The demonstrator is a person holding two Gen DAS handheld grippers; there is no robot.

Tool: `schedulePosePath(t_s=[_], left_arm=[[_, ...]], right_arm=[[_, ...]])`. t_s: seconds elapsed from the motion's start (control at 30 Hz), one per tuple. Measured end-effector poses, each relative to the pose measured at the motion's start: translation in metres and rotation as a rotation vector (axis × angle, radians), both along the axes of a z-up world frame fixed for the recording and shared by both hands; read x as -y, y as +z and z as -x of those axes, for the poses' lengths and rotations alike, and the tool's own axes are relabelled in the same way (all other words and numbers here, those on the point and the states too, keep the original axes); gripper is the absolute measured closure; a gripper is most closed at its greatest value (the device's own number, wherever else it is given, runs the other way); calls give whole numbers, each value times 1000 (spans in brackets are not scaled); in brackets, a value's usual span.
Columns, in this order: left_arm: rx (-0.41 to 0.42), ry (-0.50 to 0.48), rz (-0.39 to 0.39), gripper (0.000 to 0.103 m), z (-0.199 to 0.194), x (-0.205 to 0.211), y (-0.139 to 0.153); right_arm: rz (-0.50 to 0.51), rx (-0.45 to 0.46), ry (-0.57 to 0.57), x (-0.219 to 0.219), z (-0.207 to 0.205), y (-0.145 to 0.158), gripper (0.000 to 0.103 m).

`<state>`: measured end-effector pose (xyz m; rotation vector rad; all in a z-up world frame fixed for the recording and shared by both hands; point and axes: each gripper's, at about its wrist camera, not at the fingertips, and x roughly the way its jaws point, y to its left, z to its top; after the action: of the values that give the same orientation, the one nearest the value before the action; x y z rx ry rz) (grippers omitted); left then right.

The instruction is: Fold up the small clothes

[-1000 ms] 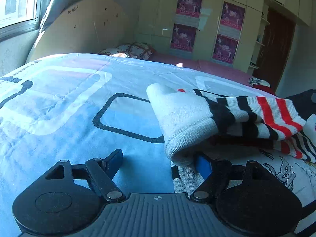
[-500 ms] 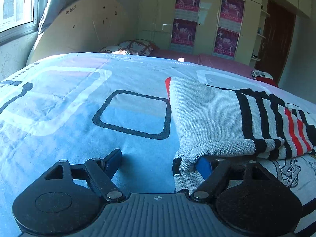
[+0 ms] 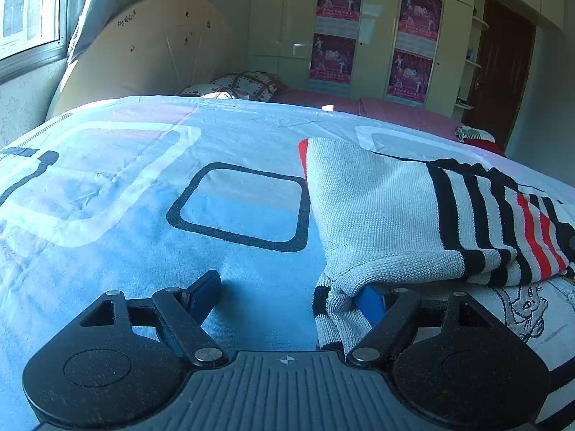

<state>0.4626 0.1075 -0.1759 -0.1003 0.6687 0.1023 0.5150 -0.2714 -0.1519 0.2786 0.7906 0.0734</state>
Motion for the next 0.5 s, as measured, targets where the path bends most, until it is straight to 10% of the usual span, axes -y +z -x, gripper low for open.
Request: schedulePosePath(t_s=[0.2, 0.37, 0.5], left_arm=[[2, -2, -4, 25, 0, 2, 0], [-12, -25, -22, 23, 2, 4, 1], [-18, -86, -47, 23, 23, -4, 16]], right_arm=[[88, 227, 17, 0, 30, 40, 95], [154, 38, -24, 6, 12, -6, 93], [206, 114, -62, 9, 28, 9, 77]])
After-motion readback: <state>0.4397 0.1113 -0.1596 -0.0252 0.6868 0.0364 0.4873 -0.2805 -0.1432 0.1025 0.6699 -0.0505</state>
